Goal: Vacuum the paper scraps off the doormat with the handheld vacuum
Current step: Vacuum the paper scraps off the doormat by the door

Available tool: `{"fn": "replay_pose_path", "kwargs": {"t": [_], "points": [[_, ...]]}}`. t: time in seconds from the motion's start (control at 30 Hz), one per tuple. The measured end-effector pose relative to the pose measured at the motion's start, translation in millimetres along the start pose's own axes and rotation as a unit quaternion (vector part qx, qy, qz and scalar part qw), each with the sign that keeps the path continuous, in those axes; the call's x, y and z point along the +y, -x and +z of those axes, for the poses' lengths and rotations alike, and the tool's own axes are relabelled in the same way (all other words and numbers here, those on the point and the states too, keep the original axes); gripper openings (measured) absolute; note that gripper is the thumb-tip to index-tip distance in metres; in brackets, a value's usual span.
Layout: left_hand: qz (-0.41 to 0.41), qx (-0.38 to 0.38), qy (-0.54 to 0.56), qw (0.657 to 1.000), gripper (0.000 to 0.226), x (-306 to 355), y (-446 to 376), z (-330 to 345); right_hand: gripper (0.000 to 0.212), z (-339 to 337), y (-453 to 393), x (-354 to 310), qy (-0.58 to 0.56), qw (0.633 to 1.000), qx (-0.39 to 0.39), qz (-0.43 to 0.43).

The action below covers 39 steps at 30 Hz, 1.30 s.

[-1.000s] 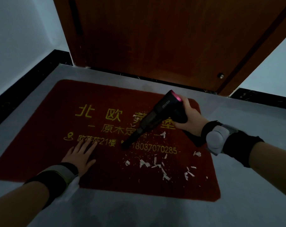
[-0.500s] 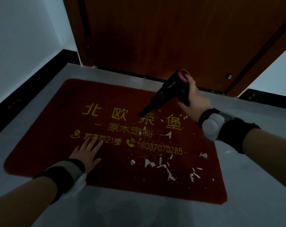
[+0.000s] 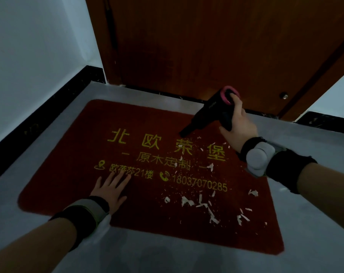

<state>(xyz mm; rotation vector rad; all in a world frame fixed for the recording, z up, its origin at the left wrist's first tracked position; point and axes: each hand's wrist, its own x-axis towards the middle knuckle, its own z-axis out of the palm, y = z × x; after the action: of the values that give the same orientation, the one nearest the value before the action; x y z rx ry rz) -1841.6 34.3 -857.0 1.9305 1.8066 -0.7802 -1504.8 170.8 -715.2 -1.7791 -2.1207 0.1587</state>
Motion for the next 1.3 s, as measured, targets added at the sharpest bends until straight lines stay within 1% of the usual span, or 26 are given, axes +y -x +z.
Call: {"fn": "replay_pose_path", "kwargs": {"t": [0.07,0.2,0.27,0.33,0.5,0.6,0.73,0.87,0.93,1.03,1.2,1.3], "points": [[-0.001,0.005,0.003,1.0,0.069,0,0,-1,0.088,0,2,0,-0.002,1.0,-0.008,-0.028],[-0.001,0.001,-0.001,1.0,0.07,-2,-1,-2,0.089,1,10,-7,-0.03,0.999,-0.021,-0.029],[0.0,-0.003,0.0,1.0,0.07,-1,-1,-2,0.09,2,12,-9,-0.034,0.998,-0.026,-0.046],[0.002,-0.008,0.0,1.0,0.07,-2,1,-2,0.091,0,12,-8,-0.053,0.996,-0.051,-0.054],[0.01,-0.017,-0.001,1.0,0.07,-4,3,-1,0.094,0,16,-5,-0.125,0.979,-0.145,-0.075],[0.01,-0.018,0.002,1.0,0.07,-5,5,-2,0.093,-2,18,-2,-0.116,0.975,-0.162,-0.094],[0.007,-0.005,0.008,1.0,0.07,-3,5,-1,0.093,2,17,-2,-0.072,0.987,-0.127,-0.072],[0.009,-0.015,0.01,1.0,0.069,-3,6,-2,0.09,8,14,2,-0.009,0.998,-0.051,-0.04],[0.01,-0.017,0.012,1.0,0.069,-4,6,-2,0.088,8,10,6,0.039,0.999,-0.015,-0.029],[0.015,-0.014,0.008,1.0,0.069,-6,8,0,0.088,5,4,16,0.074,0.997,0.01,-0.017],[0.013,-0.021,0.006,1.0,0.069,-7,8,0,0.087,4,8,30,0.06,0.996,0.027,0.055],[0.013,-0.018,0.007,1.0,0.069,-6,10,-1,0.09,2,10,39,-0.007,0.995,0.006,0.104]]}}
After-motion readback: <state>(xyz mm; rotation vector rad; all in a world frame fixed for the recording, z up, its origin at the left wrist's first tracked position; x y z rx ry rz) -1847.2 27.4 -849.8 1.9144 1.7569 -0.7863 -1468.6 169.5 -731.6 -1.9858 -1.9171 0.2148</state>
